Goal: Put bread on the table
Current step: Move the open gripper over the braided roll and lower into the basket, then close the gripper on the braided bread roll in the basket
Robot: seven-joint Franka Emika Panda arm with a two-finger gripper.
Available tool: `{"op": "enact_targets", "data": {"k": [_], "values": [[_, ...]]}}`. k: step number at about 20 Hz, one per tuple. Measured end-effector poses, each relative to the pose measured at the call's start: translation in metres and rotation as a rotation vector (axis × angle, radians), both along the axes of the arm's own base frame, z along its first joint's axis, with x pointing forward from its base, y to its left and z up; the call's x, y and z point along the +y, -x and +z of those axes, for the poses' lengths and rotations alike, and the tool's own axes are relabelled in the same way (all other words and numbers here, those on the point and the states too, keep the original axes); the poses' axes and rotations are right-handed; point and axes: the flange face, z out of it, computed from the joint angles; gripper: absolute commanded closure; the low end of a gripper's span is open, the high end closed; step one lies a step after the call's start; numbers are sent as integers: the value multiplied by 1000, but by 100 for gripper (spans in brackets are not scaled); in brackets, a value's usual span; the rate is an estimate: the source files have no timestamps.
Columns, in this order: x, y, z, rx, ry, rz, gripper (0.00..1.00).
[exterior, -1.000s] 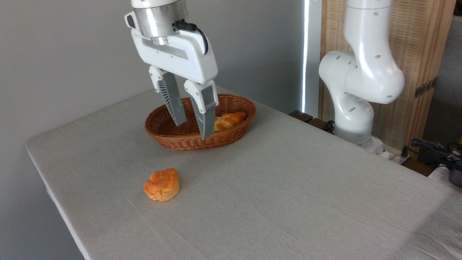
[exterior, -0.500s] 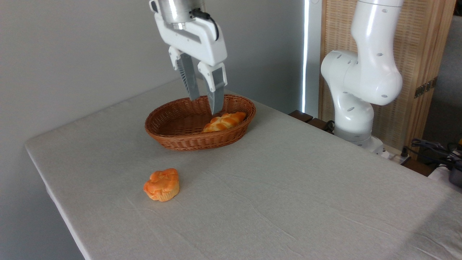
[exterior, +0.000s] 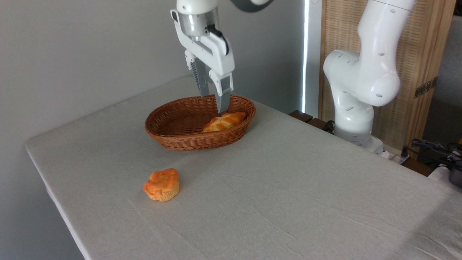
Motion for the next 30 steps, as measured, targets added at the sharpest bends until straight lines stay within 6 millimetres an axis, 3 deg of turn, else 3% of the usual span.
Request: {"op": "enact_targets", "data": {"k": [5, 10, 15, 25, 30], "values": [[-30, 22, -36, 16, 6, -63, 0], [-42, 35, -59, 23, 17, -57, 0], [-42, 43, -81, 52, 2, -57, 0], [-40, 46, -101, 32, 4, -46, 0], [-52, 56, -110, 22, -11, -77, 0]]}}
